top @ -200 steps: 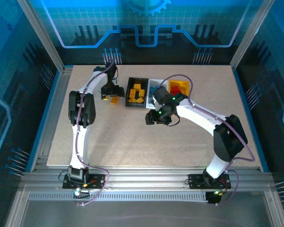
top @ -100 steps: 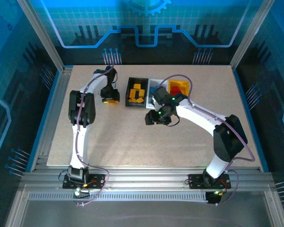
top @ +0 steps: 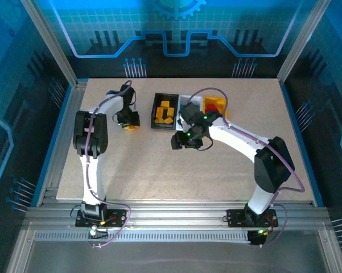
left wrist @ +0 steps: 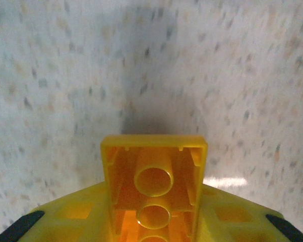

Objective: Sort the legos into containers by color

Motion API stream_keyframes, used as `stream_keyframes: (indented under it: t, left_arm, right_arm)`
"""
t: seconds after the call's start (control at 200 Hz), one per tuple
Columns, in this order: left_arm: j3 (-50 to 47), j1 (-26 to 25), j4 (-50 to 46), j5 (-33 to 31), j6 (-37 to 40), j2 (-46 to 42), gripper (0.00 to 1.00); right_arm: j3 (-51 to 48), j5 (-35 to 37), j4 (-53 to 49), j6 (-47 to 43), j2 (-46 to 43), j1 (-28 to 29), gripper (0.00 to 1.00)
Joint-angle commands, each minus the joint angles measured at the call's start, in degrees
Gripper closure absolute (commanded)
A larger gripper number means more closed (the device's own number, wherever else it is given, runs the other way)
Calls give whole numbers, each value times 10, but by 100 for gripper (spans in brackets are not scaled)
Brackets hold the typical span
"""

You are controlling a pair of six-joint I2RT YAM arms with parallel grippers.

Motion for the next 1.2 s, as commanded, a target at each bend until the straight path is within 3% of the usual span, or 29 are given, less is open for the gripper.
stream_keyframes:
  t: [0.0, 0.31, 0.51, 0.866, 1.196]
  left_arm:
    - [-57, 2, -13, 52, -40, -67, 65]
    - [-205, -6, 52, 186, -136, -241, 65]
    - [-203, -24, 134, 292, -227, -289, 64]
    - [-81, -68, 286, 337, -408, -167, 64]
    - [130, -95, 207, 301, -424, 18, 60]
  right_arm:
    - [27, 7, -20, -11, 11, 9, 40]
    - [-10, 14, -1, -32, -19, -26, 40]
    - [-85, -14, 46, -13, -86, -84, 40]
    - [-197, -40, 68, 3, -219, -164, 40]
    - [-251, -56, 33, -4, -323, -226, 40]
